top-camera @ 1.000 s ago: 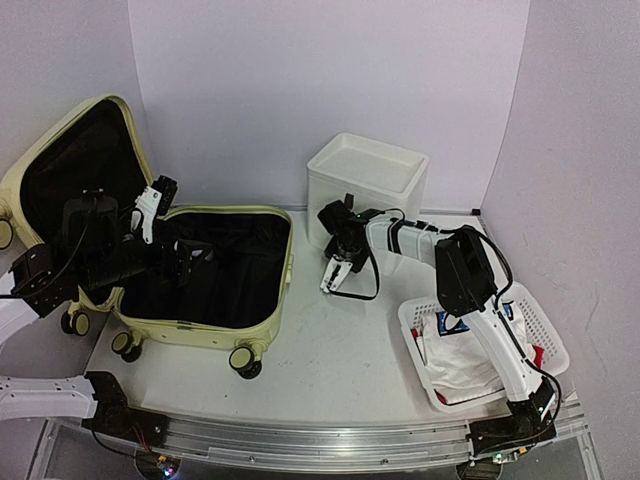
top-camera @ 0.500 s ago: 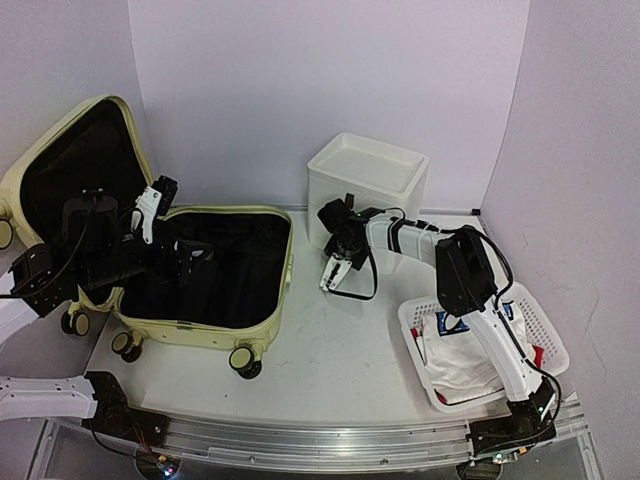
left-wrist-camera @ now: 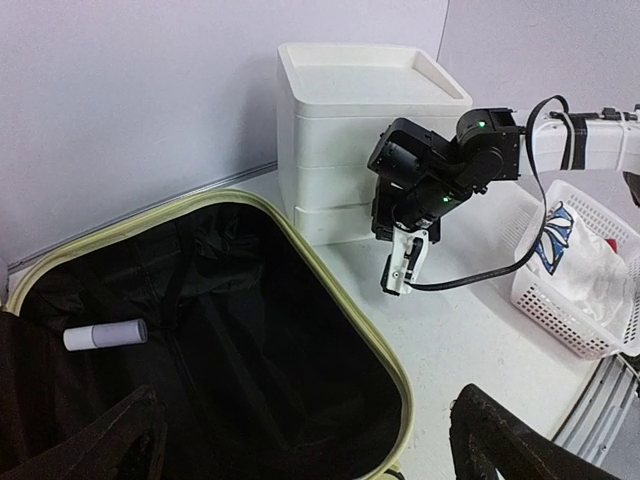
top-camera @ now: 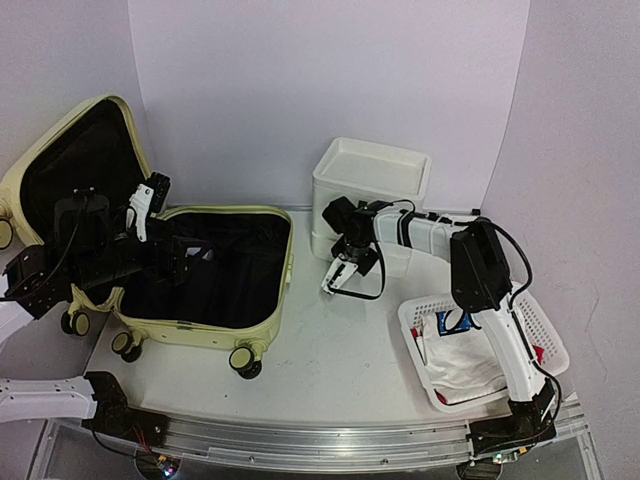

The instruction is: Open, take out, and arrange the luggage

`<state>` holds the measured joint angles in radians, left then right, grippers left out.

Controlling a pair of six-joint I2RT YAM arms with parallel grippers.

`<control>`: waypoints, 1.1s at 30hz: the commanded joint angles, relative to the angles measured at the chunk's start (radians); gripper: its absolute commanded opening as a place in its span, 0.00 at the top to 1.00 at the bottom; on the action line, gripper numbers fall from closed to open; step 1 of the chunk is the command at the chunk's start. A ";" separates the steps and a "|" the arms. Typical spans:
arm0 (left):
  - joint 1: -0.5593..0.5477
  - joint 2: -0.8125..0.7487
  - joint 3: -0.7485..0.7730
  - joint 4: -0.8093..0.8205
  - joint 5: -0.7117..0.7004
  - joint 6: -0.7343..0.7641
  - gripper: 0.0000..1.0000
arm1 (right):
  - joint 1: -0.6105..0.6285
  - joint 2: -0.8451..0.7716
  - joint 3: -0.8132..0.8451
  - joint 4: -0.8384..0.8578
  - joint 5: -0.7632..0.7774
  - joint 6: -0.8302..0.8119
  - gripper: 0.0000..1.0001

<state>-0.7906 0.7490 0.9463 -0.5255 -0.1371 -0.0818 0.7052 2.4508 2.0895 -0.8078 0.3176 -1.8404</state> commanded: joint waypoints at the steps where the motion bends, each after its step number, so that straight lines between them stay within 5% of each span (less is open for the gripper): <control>1: 0.005 -0.025 0.045 0.027 0.027 -0.039 0.00 | 0.042 -0.164 -0.113 -0.084 -0.072 0.142 1.00; 19: 0.006 0.037 0.039 0.043 0.081 -0.098 0.01 | 0.198 -0.382 -0.389 -0.134 -0.209 0.539 1.00; 20: 0.007 0.041 0.040 0.042 0.079 -0.103 0.01 | 0.198 -0.381 -0.390 -0.126 -0.204 0.557 0.94; 21: 0.007 0.048 0.040 0.042 0.077 -0.110 0.01 | 0.198 -0.380 -0.386 -0.119 -0.199 0.580 0.77; 22: 0.006 0.054 0.042 0.042 0.073 -0.119 0.00 | 0.199 -0.381 -0.377 -0.115 -0.198 0.608 0.55; 23: 0.006 0.062 0.044 0.040 0.069 -0.126 0.00 | 0.201 -0.387 -0.372 -0.111 -0.198 0.647 0.13; 24: 0.007 0.070 0.047 0.036 0.065 -0.133 0.00 | 0.202 -0.398 -0.363 -0.108 -0.201 0.686 0.03; 33: 0.040 0.250 0.131 -0.083 -0.154 -0.234 0.01 | 0.211 -0.683 -0.478 -0.025 -0.197 1.330 0.02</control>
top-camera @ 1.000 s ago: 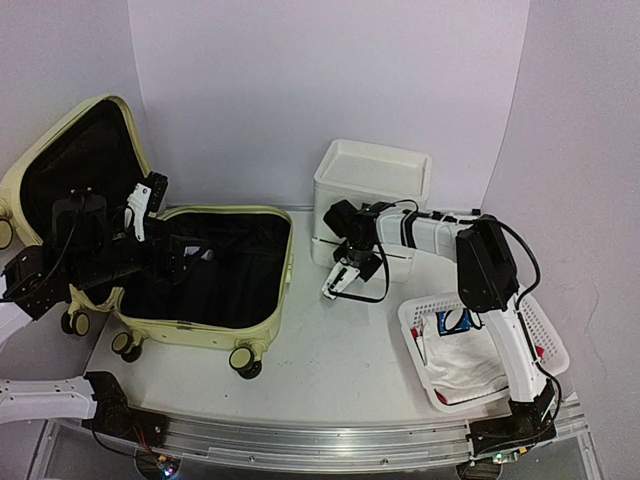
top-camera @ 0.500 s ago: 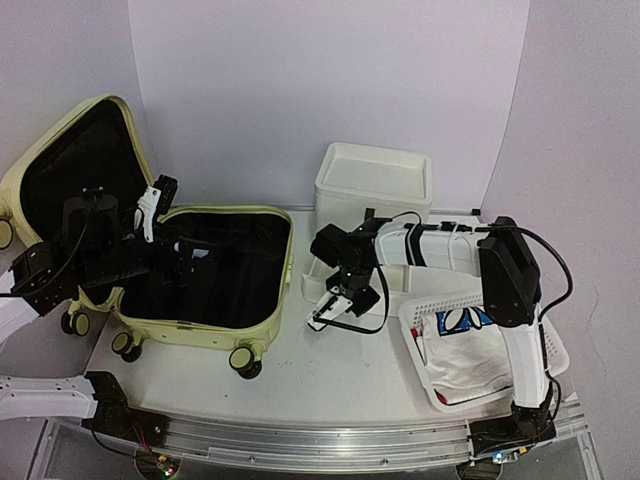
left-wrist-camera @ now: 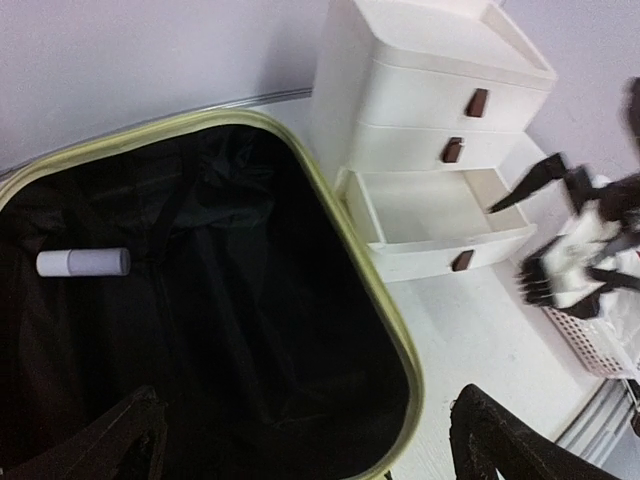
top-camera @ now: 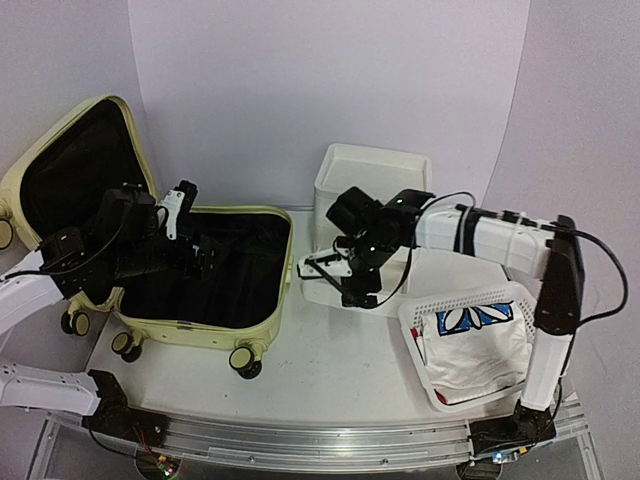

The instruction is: Open, take out, and arrange the luggage

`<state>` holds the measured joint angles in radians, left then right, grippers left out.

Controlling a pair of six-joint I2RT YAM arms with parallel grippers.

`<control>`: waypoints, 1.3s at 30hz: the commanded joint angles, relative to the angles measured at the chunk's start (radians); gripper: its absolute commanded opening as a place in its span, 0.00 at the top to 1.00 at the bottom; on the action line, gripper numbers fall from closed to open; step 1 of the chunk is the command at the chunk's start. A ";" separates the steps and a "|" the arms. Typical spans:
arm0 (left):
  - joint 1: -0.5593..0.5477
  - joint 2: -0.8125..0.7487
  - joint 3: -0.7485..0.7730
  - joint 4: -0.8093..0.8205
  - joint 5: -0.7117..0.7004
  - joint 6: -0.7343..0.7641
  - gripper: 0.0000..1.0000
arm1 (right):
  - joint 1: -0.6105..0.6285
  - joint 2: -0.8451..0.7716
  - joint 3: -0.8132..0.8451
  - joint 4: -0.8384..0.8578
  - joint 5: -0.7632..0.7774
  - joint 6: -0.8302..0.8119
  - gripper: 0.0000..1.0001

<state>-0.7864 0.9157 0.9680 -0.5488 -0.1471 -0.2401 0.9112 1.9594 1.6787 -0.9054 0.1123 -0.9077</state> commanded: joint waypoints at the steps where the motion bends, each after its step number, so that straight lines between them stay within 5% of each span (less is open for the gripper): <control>1: 0.061 0.124 0.142 -0.091 -0.147 -0.091 0.00 | 0.006 -0.219 -0.105 0.094 0.025 0.492 0.02; 6: 0.202 0.321 0.278 -0.176 -0.092 -0.187 0.00 | 0.005 -0.329 -0.228 0.073 0.093 0.797 0.02; 14: 0.486 0.659 0.456 -0.280 0.029 -0.551 0.03 | 0.006 -0.543 -0.391 0.065 0.136 0.950 0.02; 26: 0.532 1.095 0.721 -0.341 -0.047 -1.073 0.19 | 0.006 -0.681 -0.508 -0.010 0.110 0.998 0.02; 31: 0.541 1.198 0.829 -0.339 -0.107 -1.113 0.16 | 0.006 -0.753 -0.546 -0.028 0.140 1.001 0.02; 39: 0.561 1.262 0.844 -0.338 -0.069 -1.201 0.27 | 0.006 -0.834 -0.575 -0.050 0.162 1.004 0.02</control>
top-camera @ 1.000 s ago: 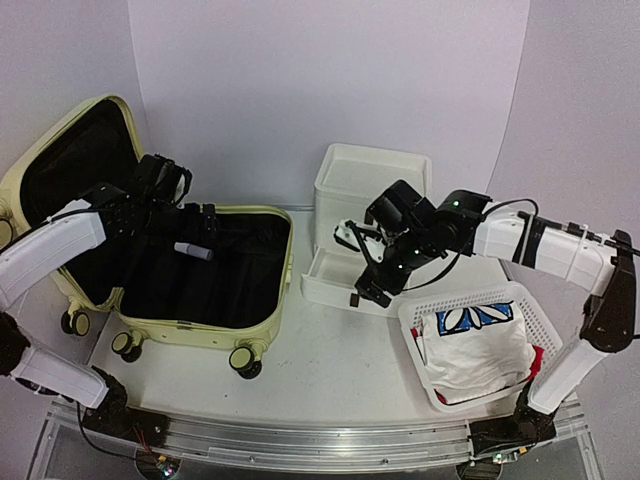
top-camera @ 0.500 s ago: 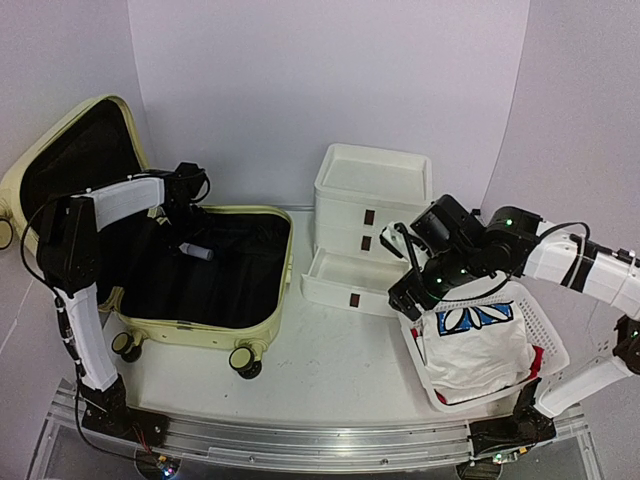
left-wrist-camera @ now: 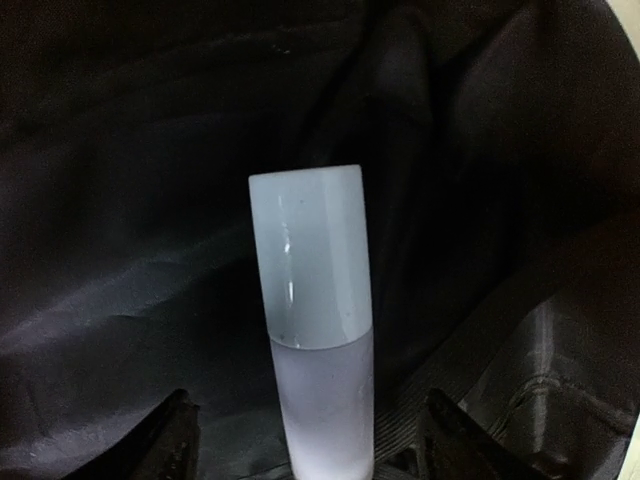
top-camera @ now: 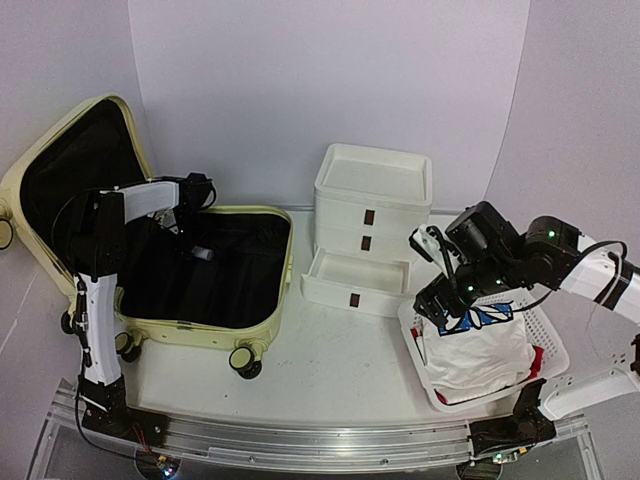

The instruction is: Open, take out, and arrange the luggage

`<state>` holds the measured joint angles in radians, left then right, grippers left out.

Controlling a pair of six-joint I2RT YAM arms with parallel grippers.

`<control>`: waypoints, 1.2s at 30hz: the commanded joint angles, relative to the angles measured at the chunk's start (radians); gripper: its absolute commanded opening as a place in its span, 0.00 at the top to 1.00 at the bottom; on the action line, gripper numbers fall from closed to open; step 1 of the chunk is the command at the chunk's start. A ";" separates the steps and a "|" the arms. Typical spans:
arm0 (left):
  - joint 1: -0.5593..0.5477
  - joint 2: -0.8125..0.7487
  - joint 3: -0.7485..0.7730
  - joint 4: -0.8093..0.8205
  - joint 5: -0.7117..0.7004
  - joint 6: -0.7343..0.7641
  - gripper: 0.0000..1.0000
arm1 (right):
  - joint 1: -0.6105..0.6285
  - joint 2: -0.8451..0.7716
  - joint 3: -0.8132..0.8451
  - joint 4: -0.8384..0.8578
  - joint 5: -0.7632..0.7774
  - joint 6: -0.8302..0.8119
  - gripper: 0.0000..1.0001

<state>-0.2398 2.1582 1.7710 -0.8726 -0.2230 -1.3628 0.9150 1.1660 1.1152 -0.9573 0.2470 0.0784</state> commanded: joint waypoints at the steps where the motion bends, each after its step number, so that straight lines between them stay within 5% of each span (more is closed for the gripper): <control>1: 0.018 0.025 0.041 -0.014 0.015 -0.089 0.29 | 0.002 -0.043 -0.010 0.000 0.030 0.018 0.02; 7: 0.033 0.058 0.070 -0.012 0.047 -0.104 0.33 | 0.001 -0.040 0.003 -0.016 0.025 0.018 0.02; 14: 0.041 0.037 0.070 -0.001 0.064 -0.091 0.55 | 0.002 -0.044 0.013 -0.044 0.018 0.045 0.02; 19: 0.039 -0.051 0.003 0.048 0.081 -0.026 0.70 | 0.002 -0.045 0.017 -0.044 0.016 0.052 0.02; 25: -0.001 -0.260 -0.126 0.150 0.083 0.107 0.75 | 0.001 -0.035 0.025 -0.045 0.027 0.046 0.02; 29: -0.089 -0.442 -0.254 0.376 0.136 0.424 0.72 | 0.001 -0.040 0.018 -0.046 0.109 0.068 0.02; 33: -0.204 -0.636 -0.475 0.798 0.425 0.957 0.71 | 0.002 -0.096 -0.015 -0.051 0.232 0.151 0.02; 36: -0.263 -0.668 -0.505 0.868 0.694 1.308 0.71 | 0.001 -0.162 -0.040 -0.039 0.254 0.183 0.02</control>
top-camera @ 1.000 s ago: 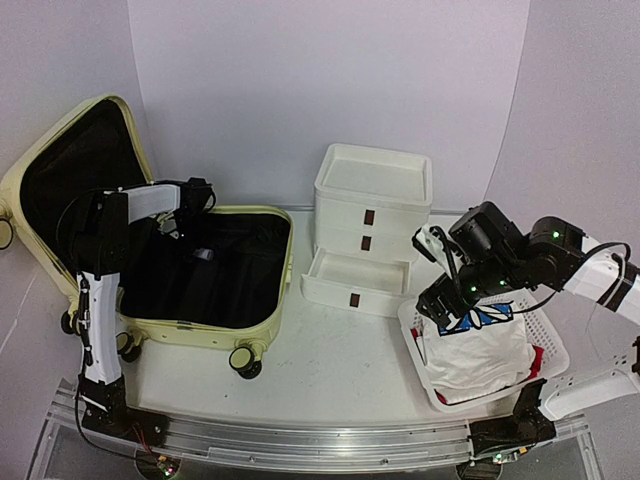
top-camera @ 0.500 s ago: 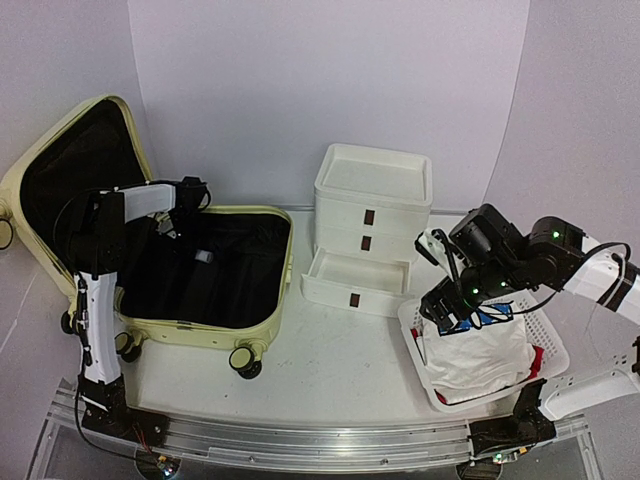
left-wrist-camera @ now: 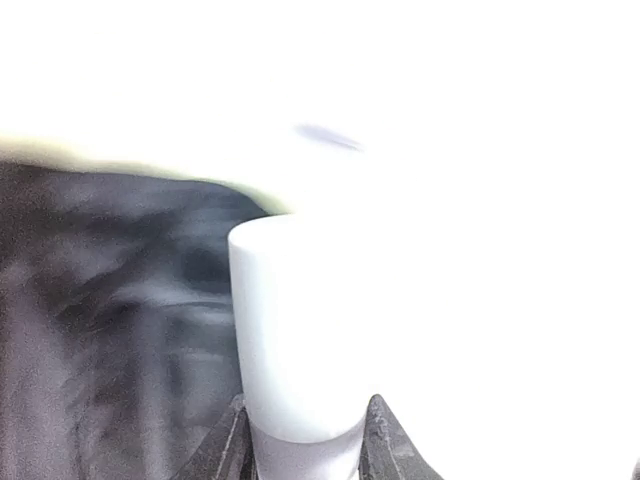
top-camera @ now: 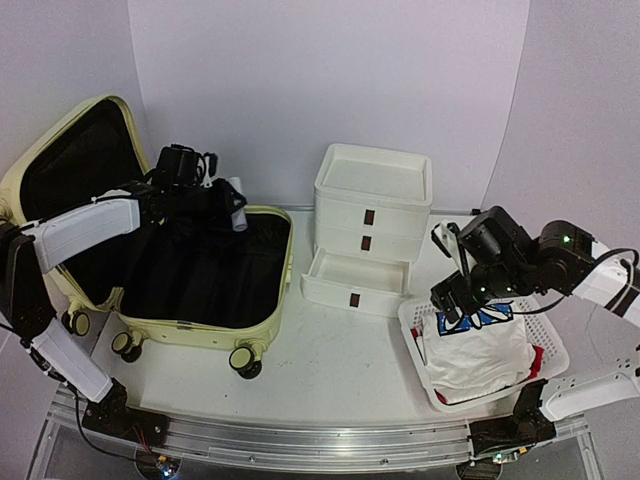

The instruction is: Open, take out, and arrange the luggage

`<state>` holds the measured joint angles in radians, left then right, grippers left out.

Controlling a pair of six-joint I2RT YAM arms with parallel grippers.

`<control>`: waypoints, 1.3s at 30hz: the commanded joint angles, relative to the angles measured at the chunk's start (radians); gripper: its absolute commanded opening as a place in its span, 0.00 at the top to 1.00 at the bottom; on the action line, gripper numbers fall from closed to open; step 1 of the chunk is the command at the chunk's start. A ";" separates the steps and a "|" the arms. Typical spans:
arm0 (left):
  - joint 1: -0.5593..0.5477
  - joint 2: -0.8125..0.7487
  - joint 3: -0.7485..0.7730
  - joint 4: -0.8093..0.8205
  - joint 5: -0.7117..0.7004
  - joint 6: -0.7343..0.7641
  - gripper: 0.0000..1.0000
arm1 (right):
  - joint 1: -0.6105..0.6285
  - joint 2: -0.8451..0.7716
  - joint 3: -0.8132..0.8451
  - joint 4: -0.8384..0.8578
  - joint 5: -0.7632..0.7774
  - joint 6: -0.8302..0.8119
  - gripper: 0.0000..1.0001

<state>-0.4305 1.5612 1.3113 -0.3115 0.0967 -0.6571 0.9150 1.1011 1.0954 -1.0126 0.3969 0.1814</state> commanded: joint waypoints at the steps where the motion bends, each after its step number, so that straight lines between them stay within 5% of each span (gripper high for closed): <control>1: -0.093 -0.072 -0.044 0.308 0.443 0.716 0.72 | 0.000 -0.112 -0.023 0.019 0.097 0.081 0.02; 3: -0.134 -0.078 -0.048 0.296 0.566 0.939 0.73 | 0.001 -0.133 -0.025 0.021 0.085 0.084 0.02; 6: -0.256 -0.045 0.030 0.091 0.443 1.315 0.73 | 0.001 -0.154 -0.022 0.018 0.065 0.092 0.02; 12: -0.328 0.155 0.242 -0.078 0.368 1.591 0.76 | 0.002 -0.188 -0.018 0.003 0.043 0.127 0.02; 21: -0.444 0.427 0.484 -0.161 0.193 1.751 0.76 | 0.002 -0.217 -0.015 -0.024 0.029 0.167 0.02; 39: -0.453 0.806 0.853 -0.259 0.033 1.673 0.75 | 0.001 -0.156 0.018 -0.038 0.015 0.179 0.02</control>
<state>-0.8860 2.3146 2.0594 -0.5438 0.1925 1.0370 0.9150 0.9394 1.0740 -1.0645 0.4091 0.3470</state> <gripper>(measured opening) 0.318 0.983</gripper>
